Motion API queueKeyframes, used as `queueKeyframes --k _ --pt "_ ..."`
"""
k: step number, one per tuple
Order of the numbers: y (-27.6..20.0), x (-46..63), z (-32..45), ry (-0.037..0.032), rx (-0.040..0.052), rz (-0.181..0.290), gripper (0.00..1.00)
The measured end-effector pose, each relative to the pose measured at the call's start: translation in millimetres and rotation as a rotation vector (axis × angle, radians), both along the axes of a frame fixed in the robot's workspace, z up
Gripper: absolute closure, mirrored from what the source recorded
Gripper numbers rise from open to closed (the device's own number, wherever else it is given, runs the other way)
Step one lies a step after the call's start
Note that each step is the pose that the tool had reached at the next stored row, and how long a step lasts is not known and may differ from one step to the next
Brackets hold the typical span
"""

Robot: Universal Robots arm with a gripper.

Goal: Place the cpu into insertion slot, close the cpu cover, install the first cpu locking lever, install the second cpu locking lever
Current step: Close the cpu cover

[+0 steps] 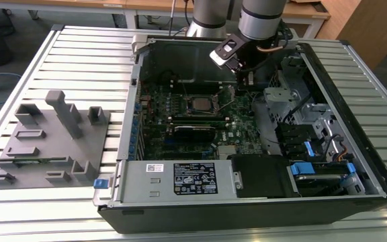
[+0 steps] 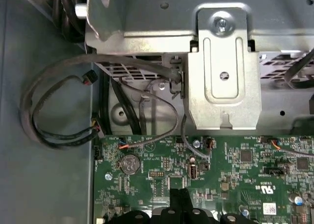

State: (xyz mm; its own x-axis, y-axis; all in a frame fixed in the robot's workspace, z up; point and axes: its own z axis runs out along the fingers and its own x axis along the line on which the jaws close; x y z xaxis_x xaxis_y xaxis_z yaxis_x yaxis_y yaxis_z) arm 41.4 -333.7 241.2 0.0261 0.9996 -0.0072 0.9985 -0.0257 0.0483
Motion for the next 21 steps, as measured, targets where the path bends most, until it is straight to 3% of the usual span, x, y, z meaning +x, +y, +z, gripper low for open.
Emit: queueKeyframes --k 14,21 --pt "0.2 -37.3 -0.8 -0.0043 0.0001 -0.024 0.89" --pt "0.2 -48.6 -0.7 -0.0056 -0.0001 -0.037 0.89"
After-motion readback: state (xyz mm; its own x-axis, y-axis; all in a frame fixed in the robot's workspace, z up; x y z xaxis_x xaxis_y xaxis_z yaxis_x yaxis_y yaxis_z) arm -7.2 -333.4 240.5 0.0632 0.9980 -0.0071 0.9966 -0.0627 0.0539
